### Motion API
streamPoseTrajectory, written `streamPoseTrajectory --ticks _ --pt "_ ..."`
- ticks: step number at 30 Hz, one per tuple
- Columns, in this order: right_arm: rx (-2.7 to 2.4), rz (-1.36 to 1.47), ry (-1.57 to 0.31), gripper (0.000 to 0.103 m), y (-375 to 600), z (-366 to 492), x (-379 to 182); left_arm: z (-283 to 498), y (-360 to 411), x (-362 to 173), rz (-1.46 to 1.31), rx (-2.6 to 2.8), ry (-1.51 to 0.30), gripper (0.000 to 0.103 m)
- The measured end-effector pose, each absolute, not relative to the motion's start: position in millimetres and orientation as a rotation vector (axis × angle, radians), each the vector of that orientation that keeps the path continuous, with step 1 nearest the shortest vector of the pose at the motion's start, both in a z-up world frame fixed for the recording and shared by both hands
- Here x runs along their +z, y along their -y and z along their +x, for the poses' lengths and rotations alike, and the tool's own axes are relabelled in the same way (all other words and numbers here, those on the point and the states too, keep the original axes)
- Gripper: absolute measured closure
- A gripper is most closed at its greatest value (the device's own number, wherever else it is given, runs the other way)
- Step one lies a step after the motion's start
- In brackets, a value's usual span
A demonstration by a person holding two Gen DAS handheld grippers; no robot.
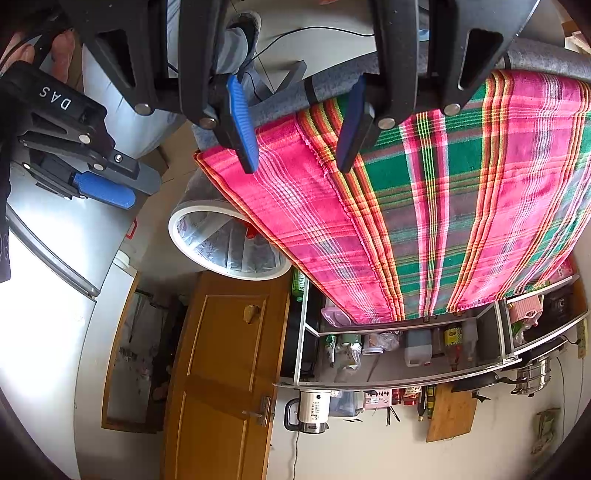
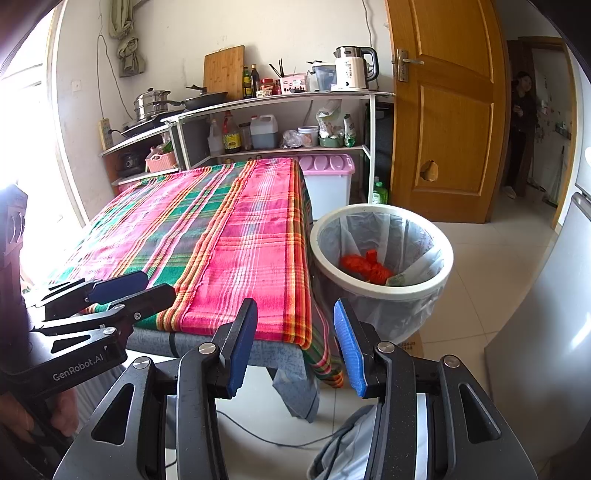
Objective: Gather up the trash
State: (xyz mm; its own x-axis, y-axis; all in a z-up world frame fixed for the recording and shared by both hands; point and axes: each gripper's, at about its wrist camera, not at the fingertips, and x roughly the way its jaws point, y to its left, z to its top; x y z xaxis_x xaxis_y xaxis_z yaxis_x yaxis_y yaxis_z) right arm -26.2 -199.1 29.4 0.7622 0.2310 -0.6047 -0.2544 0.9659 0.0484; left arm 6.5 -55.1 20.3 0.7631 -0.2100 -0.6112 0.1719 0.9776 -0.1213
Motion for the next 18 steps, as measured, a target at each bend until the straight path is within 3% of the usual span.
streamPoseTrajectory --ticks 18 --pt "0.260 -0.037 -0.657 0.059 200.4 -25.5 24.0 6.9 61.5 17.7 -0.028 -0.209 -0.662 0.058"
